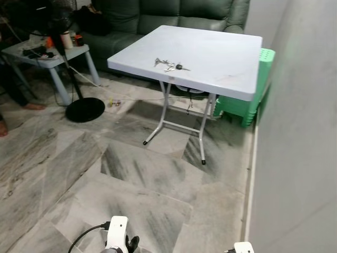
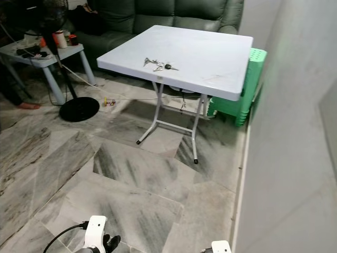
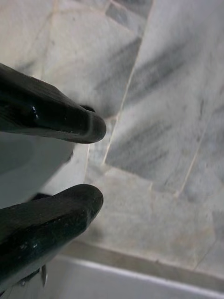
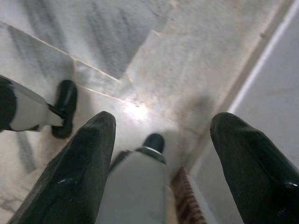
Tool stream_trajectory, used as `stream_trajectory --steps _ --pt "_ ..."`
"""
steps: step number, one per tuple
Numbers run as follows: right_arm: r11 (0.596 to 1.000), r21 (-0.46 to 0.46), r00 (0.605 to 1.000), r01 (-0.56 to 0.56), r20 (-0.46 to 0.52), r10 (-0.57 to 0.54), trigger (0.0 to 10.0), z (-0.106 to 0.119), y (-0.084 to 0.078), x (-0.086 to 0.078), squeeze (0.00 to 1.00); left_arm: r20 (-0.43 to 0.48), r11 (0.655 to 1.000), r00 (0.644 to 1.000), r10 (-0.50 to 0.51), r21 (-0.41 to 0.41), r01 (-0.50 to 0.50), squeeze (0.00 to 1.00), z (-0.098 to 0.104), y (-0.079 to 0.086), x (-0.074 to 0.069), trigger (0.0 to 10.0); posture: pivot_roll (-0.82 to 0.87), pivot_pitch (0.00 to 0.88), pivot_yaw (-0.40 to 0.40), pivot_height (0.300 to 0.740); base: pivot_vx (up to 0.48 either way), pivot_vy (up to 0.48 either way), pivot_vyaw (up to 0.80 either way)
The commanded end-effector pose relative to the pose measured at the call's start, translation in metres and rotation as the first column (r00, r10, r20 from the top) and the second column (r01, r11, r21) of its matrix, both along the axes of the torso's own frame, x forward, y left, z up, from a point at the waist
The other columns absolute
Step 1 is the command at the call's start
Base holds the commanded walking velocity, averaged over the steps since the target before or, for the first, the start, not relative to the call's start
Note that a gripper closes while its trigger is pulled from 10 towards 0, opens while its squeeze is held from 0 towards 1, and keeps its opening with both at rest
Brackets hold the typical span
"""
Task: Hang keys on a hook
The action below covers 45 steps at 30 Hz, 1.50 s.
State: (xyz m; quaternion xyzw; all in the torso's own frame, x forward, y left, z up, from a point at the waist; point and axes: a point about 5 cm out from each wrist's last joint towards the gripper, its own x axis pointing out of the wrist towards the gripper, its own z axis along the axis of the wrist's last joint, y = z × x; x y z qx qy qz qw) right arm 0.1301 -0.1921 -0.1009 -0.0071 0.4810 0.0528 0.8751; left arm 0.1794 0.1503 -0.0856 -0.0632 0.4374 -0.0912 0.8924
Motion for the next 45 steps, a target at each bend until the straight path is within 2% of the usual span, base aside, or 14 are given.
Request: stream_trajectory --steps 1,10,36,39,40,41,42,43,45 --pt "1.0 0.006 1.0 0.002 0.006 -0.002 10.0 0.0 0.002 0.001 0.0 0.001 1.0 1.0 0.011 0.001 -0.011 0.0 0.0 0.004 -0.001 10.0 0.11 0.0 -0.021 0.74 0.0 0.401 0.0" --pt "1.0 0.011 1.0 0.003 0.005 -0.004 10.0 0.0 0.002 0.001 0.0 0.006 1.0 1.0 0.014 0.001 -0.014 0.0 0.0 0.004 0.0 10.0 0.11 0.0 -0.022 0.74 0.0 0.404 0.0" --pt "0.999 0.032 0.999 0.025 0.031 -0.026 10.0 0.002 0.0 0.003 0.0 0.046 0.998 0.998 0.051 -0.035 -0.05 0.0 0.004 0.003 0.006 10.0 0.11 0.0 -0.022 0.74 0.0 0.0 0.0" --pt "0.996 0.072 0.987 0.051 0.151 -0.061 10.0 0.013 -0.002 0.027 0.0 0.113 0.996 0.992 0.048 -0.077 -0.04 0.0 0.009 0.001 0.011 10.0 0.1 0.0 -0.016 0.74 0.0 0.0 0.0" --pt "0.996 0.072 0.987 0.051 0.151 -0.061 10.0 0.013 -0.002 0.027 0.0 0.113 0.996 0.992 0.048 -0.077 -0.04 0.0 0.009 0.001 0.011 10.0 0.1 0.0 -0.016 0.74 0.0 0.0 0.0" --pt "0.995 0.083 0.98 0.053 0.185 -0.068 10.0 0.017 -0.002 0.034 0.0 0.13 0.996 0.99 0.046 -0.08 -0.036 0.0 0.01 0.001 0.012 10.0 0.1 0.0 -0.013 0.74 0.0 0.0 0.0" --pt "0.995 0.092 0.966 0.043 0.252 -0.065 10.0 0.025 -0.002 0.047 0.0 0.265 0.996 0.964 0.027 -0.088 -0.003 0.0 0.033 -0.008 0.049 10.0 0.1 0.0 -0.013 0.74 0.0 0.0 0.0" --pt "0.994 0.101 0.949 0.039 0.307 -0.069 10.0 0.032 -0.002 0.057 0.0 0.345 0.996 0.938 0.025 -0.092 0.008 0.0 0.047 -0.011 0.068 10.0 0.09 0.0 -0.004 0.74 0.0 0.0 0.0" --pt "0.992 0.12 0.917 0.034 0.391 -0.079 10.0 0.042 -0.003 0.071 0.0 0.431 0.994 0.901 0.041 -0.111 0.007 0.0 0.064 -0.013 0.086 10.0 0.09 0.0 0.0 0.74 0.0 0.0 0.0"
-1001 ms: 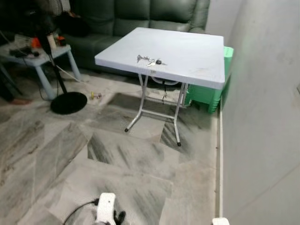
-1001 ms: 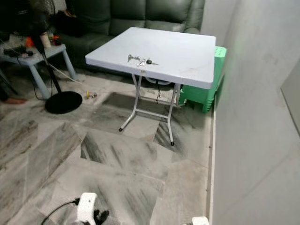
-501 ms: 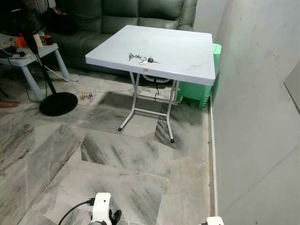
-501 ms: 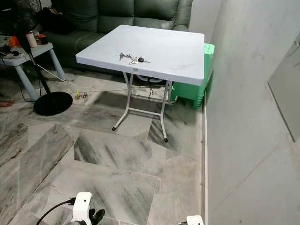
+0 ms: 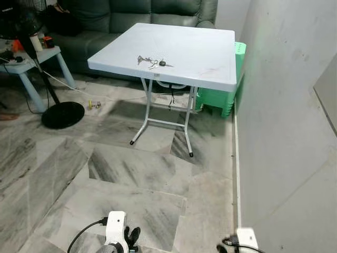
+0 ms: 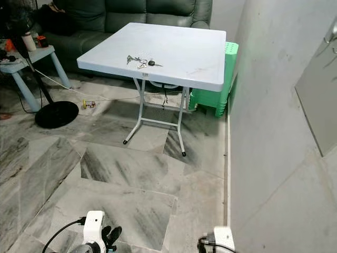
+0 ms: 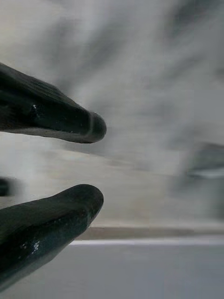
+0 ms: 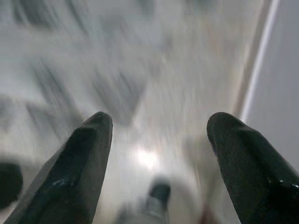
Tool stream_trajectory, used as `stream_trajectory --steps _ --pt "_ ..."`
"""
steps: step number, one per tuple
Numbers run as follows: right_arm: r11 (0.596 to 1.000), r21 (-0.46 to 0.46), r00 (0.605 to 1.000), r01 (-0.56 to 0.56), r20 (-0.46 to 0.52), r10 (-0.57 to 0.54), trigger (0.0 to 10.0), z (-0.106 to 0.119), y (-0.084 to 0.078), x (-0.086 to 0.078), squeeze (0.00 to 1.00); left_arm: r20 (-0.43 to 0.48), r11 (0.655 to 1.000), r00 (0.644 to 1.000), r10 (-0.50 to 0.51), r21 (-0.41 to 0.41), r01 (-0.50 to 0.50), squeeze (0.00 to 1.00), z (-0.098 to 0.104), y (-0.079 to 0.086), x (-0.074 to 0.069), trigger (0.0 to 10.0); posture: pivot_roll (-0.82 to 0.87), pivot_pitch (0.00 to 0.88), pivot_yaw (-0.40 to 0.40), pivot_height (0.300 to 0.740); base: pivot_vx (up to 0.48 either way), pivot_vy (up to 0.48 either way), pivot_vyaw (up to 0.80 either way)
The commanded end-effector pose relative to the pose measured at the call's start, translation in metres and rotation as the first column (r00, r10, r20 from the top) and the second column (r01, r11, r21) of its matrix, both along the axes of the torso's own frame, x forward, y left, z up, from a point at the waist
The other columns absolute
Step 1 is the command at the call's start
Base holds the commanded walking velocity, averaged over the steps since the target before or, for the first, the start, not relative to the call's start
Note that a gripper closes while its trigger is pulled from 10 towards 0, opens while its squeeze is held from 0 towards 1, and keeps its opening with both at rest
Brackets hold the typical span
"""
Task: Hang keys on a hook
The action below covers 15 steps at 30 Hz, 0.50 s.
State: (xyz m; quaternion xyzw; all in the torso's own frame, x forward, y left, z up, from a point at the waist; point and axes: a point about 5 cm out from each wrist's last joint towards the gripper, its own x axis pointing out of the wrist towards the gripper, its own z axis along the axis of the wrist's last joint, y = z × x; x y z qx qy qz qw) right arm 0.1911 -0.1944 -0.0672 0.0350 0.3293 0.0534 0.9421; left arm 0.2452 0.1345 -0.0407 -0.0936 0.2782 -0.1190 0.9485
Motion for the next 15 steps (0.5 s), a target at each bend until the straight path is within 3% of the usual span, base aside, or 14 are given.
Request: stream_trajectory --steps 1,6,7,8,11,15 --pt "1.0 0.021 0.997 0.013 0.079 -0.014 10.0 0.008 0.0 0.01 0.0 0.114 1.0 0.993 0.015 -0.012 -0.013 0.0 0.019 0.002 0.02 10.0 0.09 0.0 0.0 0.74 0.0 0.0 0.0" --pt "0.997 0.077 0.946 0.014 0.322 -0.038 10.0 0.038 0.004 0.036 0.0 0.229 0.997 0.973 0.04 -0.067 -0.025 0.0 0.041 0.011 0.04 10.0 0.08 0.0 0.01 0.74 0.0 0.0 0.0" --pt "0.997 0.077 0.946 0.014 0.322 -0.038 10.0 0.038 0.004 0.036 0.0 0.229 0.997 0.973 0.04 -0.067 -0.025 0.0 0.041 0.011 0.04 10.0 0.08 0.0 0.01 0.74 0.0 0.0 0.0" --pt "0.997 0.076 0.918 -0.003 0.396 -0.027 10.0 0.048 0.007 0.042 0.0 0.28 0.994 0.958 0.058 -0.102 -0.031 0.0 0.051 0.013 0.046 10.0 0.08 0.0 0.01 0.74 0.0 0.0 0.0" --pt "0.996 0.088 0.858 -0.022 0.513 -0.027 10.0 0.067 0.015 0.052 0.0 0.39 0.996 0.92 0.046 -0.087 -0.013 0.0 0.068 0.013 0.055 10.0 0.08 0.0 0.01 0.74 0.0 0.0 0.0" --pt "0.993 0.107 0.797 -0.041 0.603 -0.032 10.0 0.088 0.021 0.061 0.0 0.447 0.993 0.893 0.058 -0.119 -0.005 0.0 0.083 0.012 0.061 10.0 0.08 0.0 0.007 0.74 0.0 0.0 0.0"
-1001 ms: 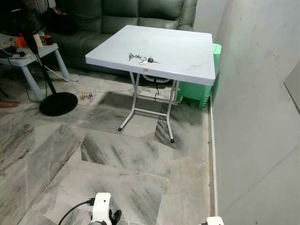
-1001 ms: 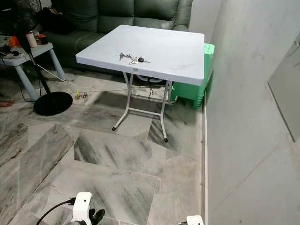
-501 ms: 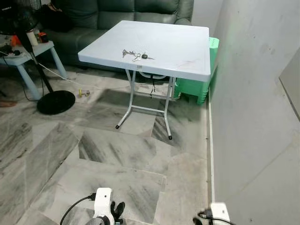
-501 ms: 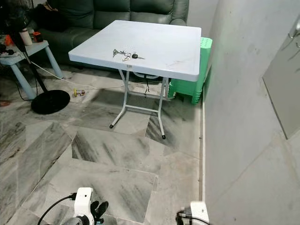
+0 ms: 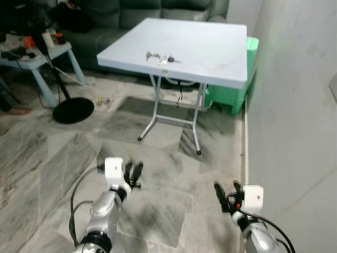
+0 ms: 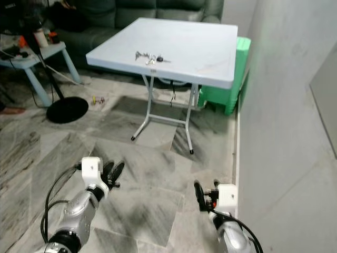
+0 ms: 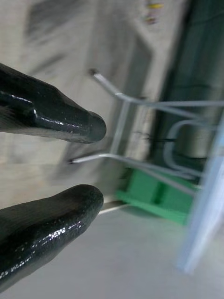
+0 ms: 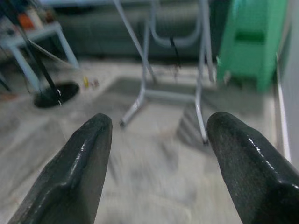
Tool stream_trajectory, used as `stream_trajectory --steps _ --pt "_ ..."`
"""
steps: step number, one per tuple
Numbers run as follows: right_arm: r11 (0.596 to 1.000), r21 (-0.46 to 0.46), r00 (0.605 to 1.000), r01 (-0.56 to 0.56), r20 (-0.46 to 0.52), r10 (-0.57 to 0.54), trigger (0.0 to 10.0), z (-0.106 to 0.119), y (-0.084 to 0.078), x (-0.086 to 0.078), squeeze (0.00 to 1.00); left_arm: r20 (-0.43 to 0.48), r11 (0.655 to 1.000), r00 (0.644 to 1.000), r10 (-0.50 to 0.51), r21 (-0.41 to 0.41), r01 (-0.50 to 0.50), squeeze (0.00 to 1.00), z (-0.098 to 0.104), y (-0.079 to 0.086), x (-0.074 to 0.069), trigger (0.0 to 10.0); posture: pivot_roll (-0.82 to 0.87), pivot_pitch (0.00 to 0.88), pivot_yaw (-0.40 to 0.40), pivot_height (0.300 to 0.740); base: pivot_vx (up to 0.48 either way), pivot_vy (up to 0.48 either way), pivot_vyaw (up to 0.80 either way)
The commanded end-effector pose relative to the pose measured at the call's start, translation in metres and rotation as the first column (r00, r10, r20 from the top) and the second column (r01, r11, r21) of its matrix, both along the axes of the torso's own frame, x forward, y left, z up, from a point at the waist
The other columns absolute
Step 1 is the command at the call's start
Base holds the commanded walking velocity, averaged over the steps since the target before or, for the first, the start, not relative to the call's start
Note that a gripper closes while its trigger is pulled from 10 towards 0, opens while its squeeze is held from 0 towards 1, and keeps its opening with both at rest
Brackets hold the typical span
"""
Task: Hang keys on a hook
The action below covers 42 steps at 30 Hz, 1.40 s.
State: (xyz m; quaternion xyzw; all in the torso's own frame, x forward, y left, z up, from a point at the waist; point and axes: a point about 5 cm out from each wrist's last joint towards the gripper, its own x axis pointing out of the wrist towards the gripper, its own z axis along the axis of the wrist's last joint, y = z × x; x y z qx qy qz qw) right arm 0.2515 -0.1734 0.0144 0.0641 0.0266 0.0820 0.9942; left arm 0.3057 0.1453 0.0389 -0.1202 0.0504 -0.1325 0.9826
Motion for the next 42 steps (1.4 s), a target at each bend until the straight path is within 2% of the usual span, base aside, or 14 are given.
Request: stream_trajectory --steps 1,6,7,8,10,12,15,20,22,23,24,29,33,42 --pt "1.0 0.014 0.999 0.001 0.035 -0.001 10.0 0.006 0.0 0.001 0.0 0.016 1.0 1.0 -0.008 -0.007 0.008 0.0 0.004 0.001 0.001 10.0 0.08 0.0 0.007 0.74 0.0 0.0 0.0" --pt "0.999 0.01 0.986 -0.035 0.164 0.033 10.0 0.041 0.008 0.019 0.0 0.037 0.955 0.99 0.136 -0.271 -0.121 0.0 0.028 0.001 0.016 10.0 0.09 0.0 0.004 0.74 0.0 0.0 0.0" --pt "0.999 0.032 0.983 -0.039 0.179 0.032 10.0 0.048 0.009 0.023 0.0 -0.021 0.886 0.974 0.225 -0.412 -0.214 0.0 0.033 0.004 0.023 10.0 0.09 0.0 0.003 0.74 0.0 0.0 0.0" --pt "0.999 0.032 0.983 -0.039 0.179 0.032 10.0 0.048 0.009 0.023 0.0 -0.021 0.886 0.974 0.225 -0.412 -0.214 0.0 0.033 0.004 0.023 10.0 0.09 0.0 0.003 0.74 0.0 0.0 0.0" --pt "0.998 0.047 0.984 -0.043 0.177 0.034 10.0 0.054 0.011 0.029 0.0 -0.115 0.766 0.942 0.315 -0.556 -0.324 0.0 0.038 0.007 0.032 10.0 0.09 0.0 0.003 0.74 0.0 0.0 0.0" --pt "0.999 0.03 0.983 -0.044 0.181 0.038 10.0 0.056 0.011 0.032 0.0 -0.164 0.699 0.928 0.335 -0.618 -0.361 0.0 0.04 0.005 0.036 10.0 0.1 0.0 -0.005 0.74 0.0 0.0 0.0" --pt "0.998 0.024 0.981 -0.055 0.185 0.05 10.0 0.06 0.012 0.034 0.0 -0.156 0.763 0.907 0.391 -0.496 -0.414 0.0 0.044 0.001 0.04 10.0 0.11 0.0 -0.011 0.74 0.0 0.0 0.0" --pt "0.998 0.026 0.983 -0.065 0.176 0.059 10.0 0.062 0.012 0.034 0.0 -0.206 0.778 0.856 0.474 -0.358 -0.517 0.0 0.045 0.002 0.043 10.0 0.12 0.0 -0.029 0.74 0.0 0.0 0.0" --pt "0.997 0.045 0.985 -0.069 0.159 0.061 10.0 0.061 0.012 0.033 0.0 -0.267 0.742 0.819 0.509 -0.346 -0.574 0.0 0.045 0.003 0.046 10.0 0.13 0.0 -0.032 0.74 0.0 0.0 0.0" --pt "0.997 0.047 0.986 -0.065 0.154 0.057 10.0 0.06 0.011 0.033 0.0 -0.247 0.775 0.836 0.489 -0.316 -0.547 0.0 0.049 0.001 0.048 10.0 0.12 0.0 -0.032 0.74 0.0 0.0 0.0" --pt "0.997 0.044 0.987 -0.057 0.152 0.049 10.0 0.06 0.011 0.033 0.0 -0.122 0.864 0.896 0.426 -0.239 -0.443 0.0 0.061 -0.002 0.053 10.0 0.12 0.0 -0.031 0.74 0.0 0.0 0.0" --pt "0.999 0.01 0.984 -0.036 0.174 0.034 10.0 0.065 0.005 0.029 0.0 0.217 0.987 0.963 0.163 -0.039 -0.159 0.0 0.087 -0.011 0.044 10.0 0.11 0.0 -0.029 0.74 0.0 0.0 0.0" --pt "0.999 -0.034 0.979 -0.01 0.202 0.017 10.0 0.071 -0.001 0.024 0.0 0.243 1.0 0.97 0.009 0.015 -0.013 0.0 0.082 -0.007 0.028 10.0 0.11 0.0 -0.022 0.74 0.0 0.0 0.0" --pt "0.999 -0.044 0.963 0.015 0.268 -0.003 10.0 0.092 -0.001 0.017 0.0 0.246 1.0 0.969 -0.013 0.01 0.011 0.0 0.086 0.008 0.005 10.0 0.11 0.014 -0.019 0.74 0.0 0.0 0.0"
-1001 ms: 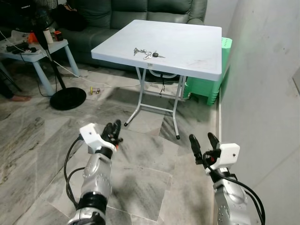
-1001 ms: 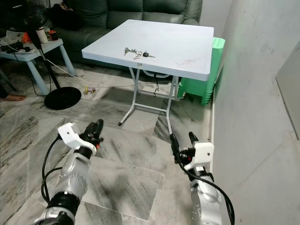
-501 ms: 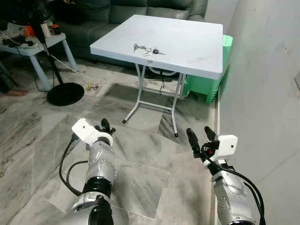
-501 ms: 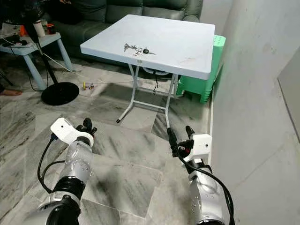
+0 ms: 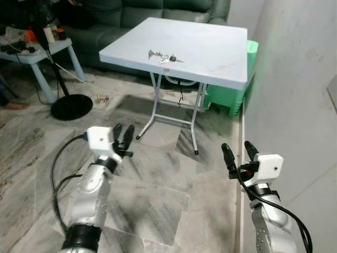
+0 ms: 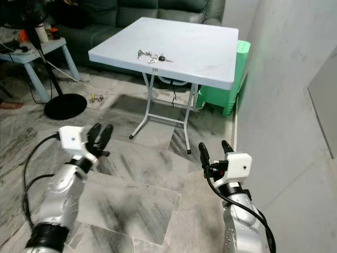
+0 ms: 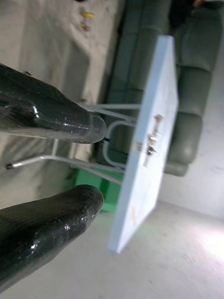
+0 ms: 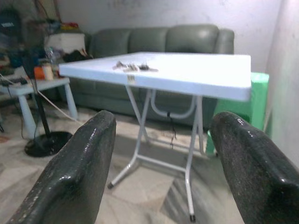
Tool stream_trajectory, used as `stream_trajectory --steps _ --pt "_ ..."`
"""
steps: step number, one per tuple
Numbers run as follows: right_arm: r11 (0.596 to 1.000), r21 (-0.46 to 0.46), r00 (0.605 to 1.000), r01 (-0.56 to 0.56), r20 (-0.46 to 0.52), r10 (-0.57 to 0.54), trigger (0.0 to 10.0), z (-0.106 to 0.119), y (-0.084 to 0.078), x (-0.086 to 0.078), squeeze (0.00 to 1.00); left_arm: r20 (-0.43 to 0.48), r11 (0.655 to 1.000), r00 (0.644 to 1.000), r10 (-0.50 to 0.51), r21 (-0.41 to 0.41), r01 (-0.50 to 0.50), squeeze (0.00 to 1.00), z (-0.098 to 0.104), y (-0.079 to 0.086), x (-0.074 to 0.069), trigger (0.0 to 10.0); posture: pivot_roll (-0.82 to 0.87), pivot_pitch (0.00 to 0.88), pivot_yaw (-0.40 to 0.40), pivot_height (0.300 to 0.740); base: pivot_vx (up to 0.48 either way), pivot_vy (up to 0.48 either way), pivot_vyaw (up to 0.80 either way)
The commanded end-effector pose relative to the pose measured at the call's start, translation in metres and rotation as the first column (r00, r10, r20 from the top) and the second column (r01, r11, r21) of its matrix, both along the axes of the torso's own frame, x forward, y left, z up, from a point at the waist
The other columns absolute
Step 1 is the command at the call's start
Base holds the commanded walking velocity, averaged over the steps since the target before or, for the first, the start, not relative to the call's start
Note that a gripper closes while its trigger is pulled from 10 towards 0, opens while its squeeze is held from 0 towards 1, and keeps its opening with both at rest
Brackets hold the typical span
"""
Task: Hang keys on a hook
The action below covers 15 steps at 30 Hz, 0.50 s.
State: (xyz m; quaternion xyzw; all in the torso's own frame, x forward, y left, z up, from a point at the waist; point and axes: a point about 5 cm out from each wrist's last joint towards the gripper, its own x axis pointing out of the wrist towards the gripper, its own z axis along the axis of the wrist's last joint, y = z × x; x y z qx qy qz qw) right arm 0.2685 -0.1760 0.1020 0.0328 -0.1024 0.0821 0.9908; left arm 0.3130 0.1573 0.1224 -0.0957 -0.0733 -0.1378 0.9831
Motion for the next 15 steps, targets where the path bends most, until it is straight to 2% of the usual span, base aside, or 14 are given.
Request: stream_trajectory --steps 1,8,15 --pt "1.0 -0.007 1.0 -0.007 0.012 0.007 10.0 0.006 0.002 0.0 0.0 -0.008 0.999 0.999 -0.033 -0.003 0.033 0.0 0.003 -0.005 -0.003 10.0 0.11 0.014 -0.021 0.74 0.0 0.0 0.0" --pt "1.0 -0.014 1.0 -0.013 0.024 0.014 10.0 0.015 0.001 0.002 0.0 -0.036 0.999 0.998 -0.053 0.002 0.053 0.0 -0.001 -0.003 -0.009 10.0 0.12 0.012 -0.025 0.74 0.0 0.0 0.0" --pt "1.0 -0.013 1.0 -0.02 0.02 0.02 10.0 0.017 0.002 0.005 0.0 -0.048 0.998 0.997 -0.061 -0.02 0.06 0.0 0.002 -0.004 -0.008 10.0 0.12 0.003 -0.03 0.74 0.393 0.0 0.0"
